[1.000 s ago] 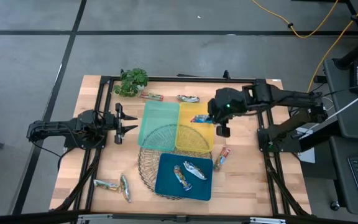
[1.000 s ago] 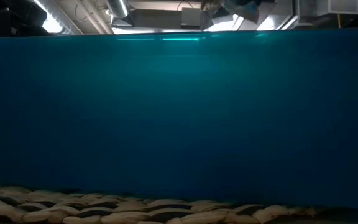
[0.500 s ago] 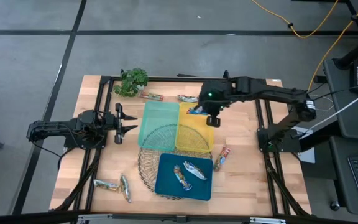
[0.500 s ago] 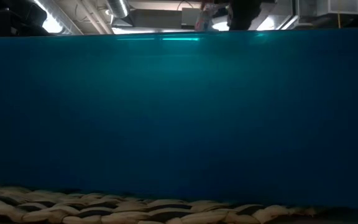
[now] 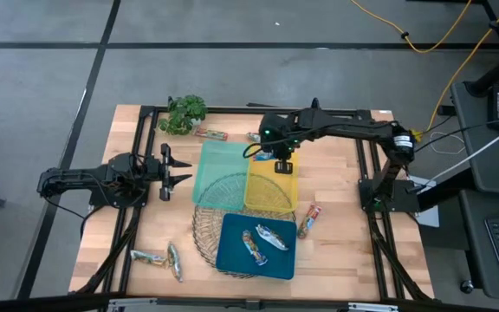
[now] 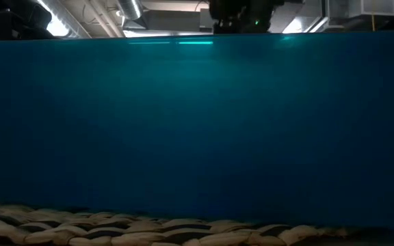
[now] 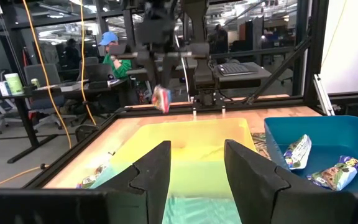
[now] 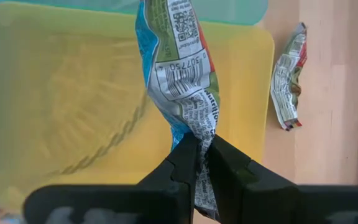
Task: Pick and place Granola Bars by type
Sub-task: Put the red granola bar into the yellow bin
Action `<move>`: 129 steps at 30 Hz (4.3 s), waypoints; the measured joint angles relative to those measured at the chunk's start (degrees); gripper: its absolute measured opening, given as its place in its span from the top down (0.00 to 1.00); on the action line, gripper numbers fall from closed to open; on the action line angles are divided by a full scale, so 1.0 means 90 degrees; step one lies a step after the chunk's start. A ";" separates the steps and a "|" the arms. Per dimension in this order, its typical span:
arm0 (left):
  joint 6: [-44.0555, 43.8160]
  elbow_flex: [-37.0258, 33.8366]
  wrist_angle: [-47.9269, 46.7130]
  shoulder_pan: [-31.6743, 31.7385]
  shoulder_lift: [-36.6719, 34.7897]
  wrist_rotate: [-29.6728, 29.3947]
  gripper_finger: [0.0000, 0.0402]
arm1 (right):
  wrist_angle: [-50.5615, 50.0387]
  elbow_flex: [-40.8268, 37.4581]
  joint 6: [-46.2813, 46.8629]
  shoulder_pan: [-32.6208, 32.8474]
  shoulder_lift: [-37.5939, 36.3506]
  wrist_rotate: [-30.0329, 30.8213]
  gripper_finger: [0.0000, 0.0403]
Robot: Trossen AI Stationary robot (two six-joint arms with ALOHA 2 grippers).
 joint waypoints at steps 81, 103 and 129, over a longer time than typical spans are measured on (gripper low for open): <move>0.0000 -0.0002 0.0001 0.0001 0.0001 -0.0001 0.64 | 0.0917 -0.0709 0.1553 -0.0739 0.0899 0.0117 0.62; 0.0000 -0.0002 0.0002 0.0002 0.0002 -0.0005 0.64 | -0.0908 -0.0707 0.3758 0.0959 -0.0654 0.1105 0.62; 0.0000 -0.0001 0.0001 0.0001 0.0002 -0.0002 0.64 | -0.1694 -0.0707 0.8435 0.3142 -0.1918 0.1042 0.62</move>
